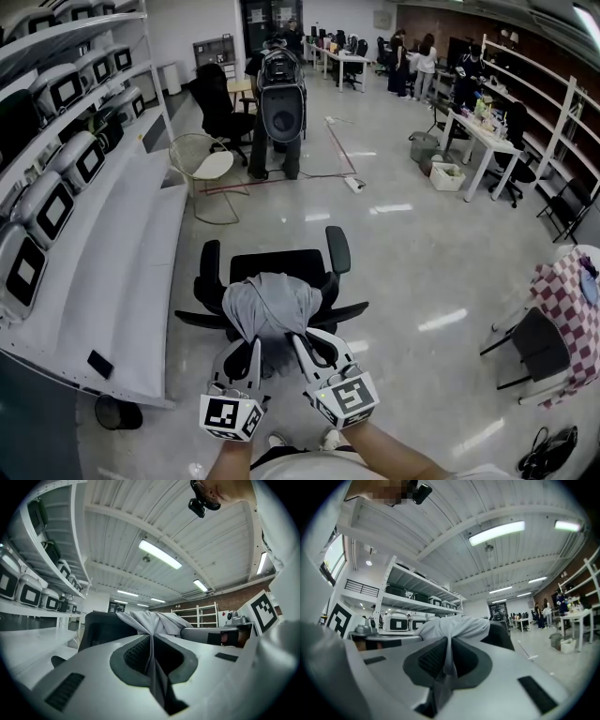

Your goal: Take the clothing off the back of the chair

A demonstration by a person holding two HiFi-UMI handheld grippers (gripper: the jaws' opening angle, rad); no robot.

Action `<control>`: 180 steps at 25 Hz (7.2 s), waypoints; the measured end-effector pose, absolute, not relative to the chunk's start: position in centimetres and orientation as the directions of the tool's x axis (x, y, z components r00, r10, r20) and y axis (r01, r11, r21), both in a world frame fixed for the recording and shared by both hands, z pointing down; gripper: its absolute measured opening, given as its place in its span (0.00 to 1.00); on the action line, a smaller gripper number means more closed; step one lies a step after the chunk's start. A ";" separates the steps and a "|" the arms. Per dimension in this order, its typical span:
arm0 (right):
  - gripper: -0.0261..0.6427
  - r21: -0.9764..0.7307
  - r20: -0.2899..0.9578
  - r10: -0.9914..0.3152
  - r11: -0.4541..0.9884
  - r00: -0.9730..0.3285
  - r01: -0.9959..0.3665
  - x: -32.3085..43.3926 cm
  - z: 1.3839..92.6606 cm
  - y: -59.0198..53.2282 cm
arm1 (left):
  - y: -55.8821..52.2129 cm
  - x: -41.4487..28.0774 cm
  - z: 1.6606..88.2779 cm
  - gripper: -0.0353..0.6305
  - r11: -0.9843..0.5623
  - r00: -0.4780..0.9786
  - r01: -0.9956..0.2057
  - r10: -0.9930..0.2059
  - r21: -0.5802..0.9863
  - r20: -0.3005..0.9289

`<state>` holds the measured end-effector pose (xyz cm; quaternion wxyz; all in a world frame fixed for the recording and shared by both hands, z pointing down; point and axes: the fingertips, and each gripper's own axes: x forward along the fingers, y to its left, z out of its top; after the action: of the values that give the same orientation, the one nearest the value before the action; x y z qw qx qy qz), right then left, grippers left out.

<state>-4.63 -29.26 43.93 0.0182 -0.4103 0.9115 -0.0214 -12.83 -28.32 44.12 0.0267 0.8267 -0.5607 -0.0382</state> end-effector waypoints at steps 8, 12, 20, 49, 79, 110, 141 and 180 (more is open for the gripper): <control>0.09 -0.056 -0.007 -0.720 0.693 -0.694 -0.718 -4.9 44.2 -27.8 | -27.2 -12.0 44.2 0.09 -0.372 0.371 -0.923 -0.928 0.092 -0.030; 0.09 -0.057 -0.011 -0.713 0.700 -0.701 -0.712 -4.8 44.0 -27.2 | -26.6 -11.8 44.4 0.09 -0.372 0.371 -0.923 -0.928 0.094 -0.034; 0.08 -0.049 -0.011 -0.689 0.725 -0.725 -0.687 -4.9 44.1 -25.4 | -25.2 -11.2 44.3 0.09 -0.364 0.362 -0.927 -0.931 0.093 -0.034; 0.08 -0.037 -0.067 -0.558 0.830 -0.827 -0.557 -4.7 42.5 -21.1 | -20.7 -9.7 41.5 0.08 -0.289 0.277 -0.952 -0.954 0.102 -0.118; 0.08 0.003 -0.053 -0.693 0.720 -0.719 -0.694 -9.4 41.9 -13.6 | -13.3 -13.3 40.7 0.08 -0.501 0.479 -0.858 -0.860 0.116 -0.176; 0.08 -0.023 -0.067 -0.672 0.740 -0.737 -0.672 -7.9 41.1 -9.8 | -8.9 -14.5 41.3 0.08 -0.412 0.390 -0.895 -0.908 0.169 -0.151; 0.08 0.028 -0.074 -0.698 0.713 -0.713 -0.701 -4.8 40.0 -12.3 | -11.3 -13.1 40.0 0.08 -0.353 0.338 -0.929 -0.932 0.110 -0.131; 0.08 0.014 -0.055 -0.695 0.718 -0.717 -0.696 -4.7 40.9 -13.2 | -12.4 -12.3 40.8 0.08 -0.367 0.353 -0.921 -0.928 0.130 -0.118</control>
<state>-4.70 -13.18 40.86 0.0229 -0.3752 0.9265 0.0169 -12.32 -12.42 40.75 0.0204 0.8222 -0.5624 -0.0854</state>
